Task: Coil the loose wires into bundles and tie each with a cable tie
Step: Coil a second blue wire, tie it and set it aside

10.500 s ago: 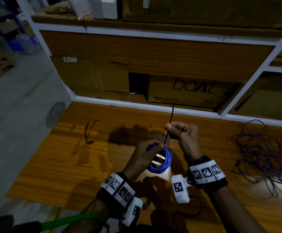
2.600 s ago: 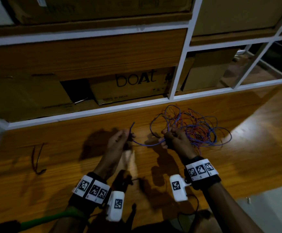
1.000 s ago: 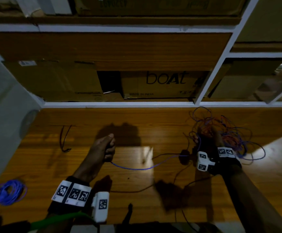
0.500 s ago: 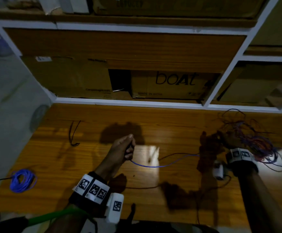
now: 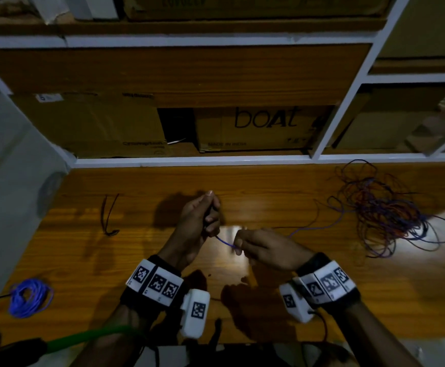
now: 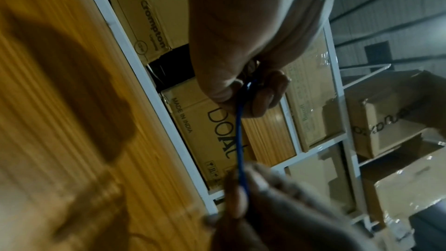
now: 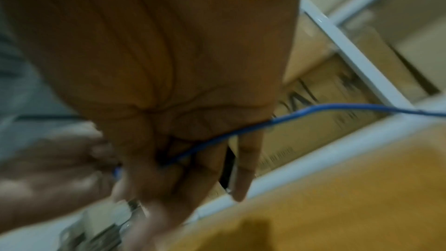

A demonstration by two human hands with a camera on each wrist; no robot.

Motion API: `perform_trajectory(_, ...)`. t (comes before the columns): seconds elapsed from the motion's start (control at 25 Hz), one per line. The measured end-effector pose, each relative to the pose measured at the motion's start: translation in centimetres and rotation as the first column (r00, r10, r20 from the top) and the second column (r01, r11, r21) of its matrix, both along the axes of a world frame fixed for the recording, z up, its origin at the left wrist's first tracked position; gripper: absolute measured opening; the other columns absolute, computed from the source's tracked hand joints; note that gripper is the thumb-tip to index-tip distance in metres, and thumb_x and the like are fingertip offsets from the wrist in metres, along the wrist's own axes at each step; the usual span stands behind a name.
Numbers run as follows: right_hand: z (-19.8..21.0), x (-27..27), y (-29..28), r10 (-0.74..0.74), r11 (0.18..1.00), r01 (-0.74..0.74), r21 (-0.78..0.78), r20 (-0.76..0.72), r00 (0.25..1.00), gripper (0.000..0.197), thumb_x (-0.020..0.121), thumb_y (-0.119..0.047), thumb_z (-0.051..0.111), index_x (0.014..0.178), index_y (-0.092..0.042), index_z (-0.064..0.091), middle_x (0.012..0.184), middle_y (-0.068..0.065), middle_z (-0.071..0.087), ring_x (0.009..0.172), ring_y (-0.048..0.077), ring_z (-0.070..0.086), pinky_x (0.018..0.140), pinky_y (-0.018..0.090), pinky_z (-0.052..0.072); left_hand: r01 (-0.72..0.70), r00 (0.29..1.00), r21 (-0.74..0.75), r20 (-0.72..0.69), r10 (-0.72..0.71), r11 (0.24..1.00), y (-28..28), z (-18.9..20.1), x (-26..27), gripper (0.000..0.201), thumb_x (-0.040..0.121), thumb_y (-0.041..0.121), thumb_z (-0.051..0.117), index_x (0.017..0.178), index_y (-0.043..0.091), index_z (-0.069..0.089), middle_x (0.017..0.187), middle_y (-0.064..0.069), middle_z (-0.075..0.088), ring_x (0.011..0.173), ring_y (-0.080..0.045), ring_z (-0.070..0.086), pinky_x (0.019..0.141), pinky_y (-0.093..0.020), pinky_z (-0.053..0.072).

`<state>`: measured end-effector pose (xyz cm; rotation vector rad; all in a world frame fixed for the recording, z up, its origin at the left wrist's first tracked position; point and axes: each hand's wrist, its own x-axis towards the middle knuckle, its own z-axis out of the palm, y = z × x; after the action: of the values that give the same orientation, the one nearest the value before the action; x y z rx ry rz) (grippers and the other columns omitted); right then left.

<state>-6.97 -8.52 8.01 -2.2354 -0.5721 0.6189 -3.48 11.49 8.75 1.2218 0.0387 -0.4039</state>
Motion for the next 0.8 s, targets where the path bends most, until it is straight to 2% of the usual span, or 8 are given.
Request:
perform_trajectory(0.12,-1.2,0.0,-0.8,-0.067,0.997,0.071,0.042,-0.098,0.993,0.035,0.107,-0.03,0.046,0.076,-0.018,0.056,0.057,-0.026,0.055,0.054,-0.006,0.051,0.055,0.009,0.035,0.032,0.999,0.008,-0.022,-0.032,0.999,0.6,1.0,0.5,0.033,0.106,0.032,0.041,0.084,0.011,0.054,0.056,0.005,0.038,0.04,-0.006,0.03,0.039,-0.017,0.025)
perform_trajectory(0.28,-3.5,0.0,-4.4,-0.027,0.986,0.065,0.151,-0.244,0.969,0.042,0.105,-0.025,0.052,0.069,-0.003,0.048,0.059,-0.01,0.046,0.056,0.006,0.044,0.063,0.016,0.036,0.22,0.972,0.051,-0.098,-0.215,0.974,1.4,1.9,0.3,0.036,0.105,0.031,0.042,0.082,0.008,0.056,0.053,0.001,0.038,0.034,-0.005,0.026,0.036,-0.017,0.018)
perform_trajectory(0.32,-3.8,0.2,-5.4,-0.032,0.983,0.078,0.167,-0.263,0.964,0.039,0.104,-0.022,0.053,0.07,-0.003,0.05,0.06,-0.007,0.049,0.058,0.007,0.045,0.065,0.018,0.038,0.292,0.953,0.076,-0.104,-0.284,0.953,1.5,2.0,0.1,0.036,0.105,0.03,0.042,0.081,0.007,0.058,0.051,0.0,0.039,0.033,-0.006,0.026,0.036,-0.02,0.016)
perform_trajectory(0.44,-4.1,0.9,-7.8,-0.114,0.968,0.167,0.188,-0.266,0.957,0.026,0.1,-0.003,0.055,0.076,-0.01,0.06,0.061,-0.02,0.062,0.063,-0.007,0.056,0.068,0.013,0.042,0.522,0.853,0.218,-0.114,-0.51,0.824,1.3,1.1,-0.4,0.039,0.104,0.029,0.046,0.078,0.006,0.064,0.047,-0.002,0.048,0.032,-0.008,0.028,0.04,-0.026,0.014)
perform_trajectory(0.52,-4.4,2.0,-8.7,-0.247,0.949,0.275,0.158,-0.173,0.953,0.014,0.097,-0.003,0.061,0.085,-0.001,0.067,0.073,-0.023,0.071,0.077,-0.011,0.064,0.073,0.016,0.047,0.599,0.801,0.263,-0.18,-0.572,0.756,0.7,-0.2,-0.7,0.041,0.105,0.025,0.047,0.075,0.005,0.066,0.049,-0.005,0.057,0.03,-0.008,0.032,0.036,-0.021,0.019)
perform_trajectory(0.6,-4.9,3.3,-9.0,-0.35,0.936,0.347,0.066,0.047,0.936,0.007,0.094,-0.016,0.068,0.091,-0.015,0.075,0.088,-0.013,0.076,0.09,0.003,0.069,0.076,0.03,0.053,0.652,0.757,0.353,-0.268,-0.596,0.671,-0.3,-1.7,-1.0,0.042,0.105,0.025,0.048,0.074,0.005,0.069,0.058,-0.009,0.067,0.031,-0.009,0.039,0.036,-0.02,0.024)
perform_trajectory(0.68,-4.6,3.7,-8.0,-0.389,0.908,0.416,-0.058,0.257,0.885,0.007,0.092,-0.027,0.07,0.088,-0.031,0.073,0.08,-0.011,0.072,0.075,0.003,0.065,0.064,0.034,0.051,0.653,0.757,0.442,-0.358,-0.547,0.615,-1.3,-3.1,-1.1,0.04,0.104,0.024,0.049,0.076,0.005,0.071,0.068,-0.012,0.073,0.036,-0.012,0.048,0.037,-0.02,0.029)
perform_trajectory(0.8,-2.8,2.7,-5.3,-0.432,0.894,0.444,0.066,0.389,0.813,0.012,0.094,-0.034,0.068,0.085,-0.028,0.072,0.054,-0.019,0.057,0.053,-0.001,0.054,0.047,0.018,0.03,0.523,0.841,0.456,-0.416,-0.347,0.72,-2.4,-4.4,-1.2,0.036,0.104,0.02,0.049,0.082,0.001,0.071,0.074,-0.011,0.075,0.046,-0.014,0.062,0.043,-0.019,0.042)
